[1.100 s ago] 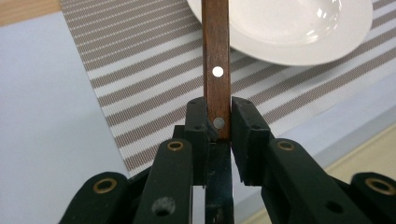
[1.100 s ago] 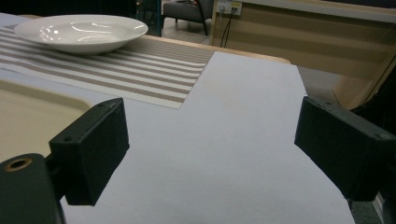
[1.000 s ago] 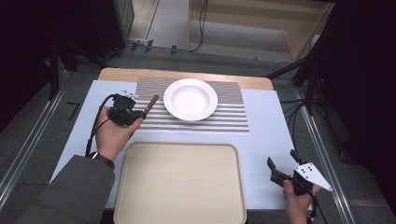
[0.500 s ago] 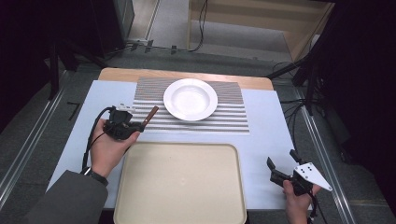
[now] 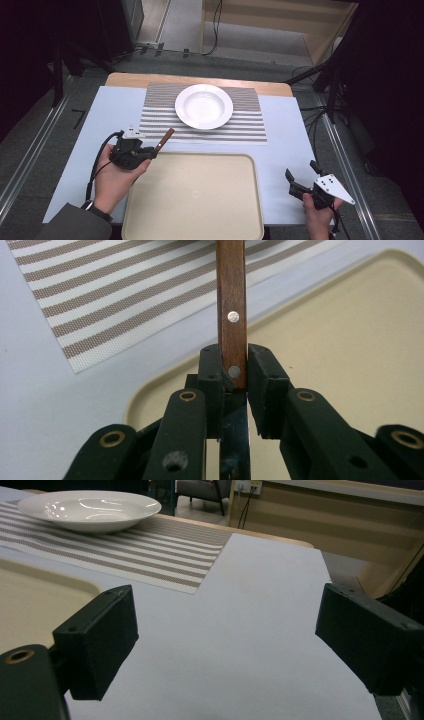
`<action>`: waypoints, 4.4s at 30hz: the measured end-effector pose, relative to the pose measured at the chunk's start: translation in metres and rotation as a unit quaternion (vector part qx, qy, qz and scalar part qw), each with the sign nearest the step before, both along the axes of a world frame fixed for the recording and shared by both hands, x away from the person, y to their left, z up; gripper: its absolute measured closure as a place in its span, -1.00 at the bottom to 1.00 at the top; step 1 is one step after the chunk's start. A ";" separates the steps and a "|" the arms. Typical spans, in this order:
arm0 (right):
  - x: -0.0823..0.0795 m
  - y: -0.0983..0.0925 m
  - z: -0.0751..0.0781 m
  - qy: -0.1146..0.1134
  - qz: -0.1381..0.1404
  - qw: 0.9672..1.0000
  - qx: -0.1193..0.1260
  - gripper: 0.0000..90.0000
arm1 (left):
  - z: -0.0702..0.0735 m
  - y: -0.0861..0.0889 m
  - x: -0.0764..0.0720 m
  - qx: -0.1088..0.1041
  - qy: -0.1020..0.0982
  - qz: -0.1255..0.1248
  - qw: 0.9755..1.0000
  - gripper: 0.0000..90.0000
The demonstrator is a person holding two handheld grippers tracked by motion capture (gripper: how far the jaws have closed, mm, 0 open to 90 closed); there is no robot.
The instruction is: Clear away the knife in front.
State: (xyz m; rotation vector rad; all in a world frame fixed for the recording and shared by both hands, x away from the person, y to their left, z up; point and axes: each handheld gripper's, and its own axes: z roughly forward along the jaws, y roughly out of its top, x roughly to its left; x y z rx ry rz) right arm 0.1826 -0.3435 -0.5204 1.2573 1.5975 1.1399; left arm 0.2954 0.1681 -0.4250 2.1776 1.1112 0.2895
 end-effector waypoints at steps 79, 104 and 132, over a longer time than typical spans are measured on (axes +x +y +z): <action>0.001 0.002 0.000 0.003 0.000 1.000 -0.012 -0.81 | -0.066 -0.004 -0.052 0.004 0.034 -0.039 0.999 0.99; 0.001 0.002 0.000 0.001 0.005 1.000 -0.014 -0.81 | -0.069 0.049 -0.062 -0.092 -0.030 -0.021 0.995 0.49; 0.002 0.003 -0.001 0.009 0.002 1.000 -0.019 -0.81 | -0.047 0.091 -0.072 -0.155 -0.144 -0.017 0.977 -1.00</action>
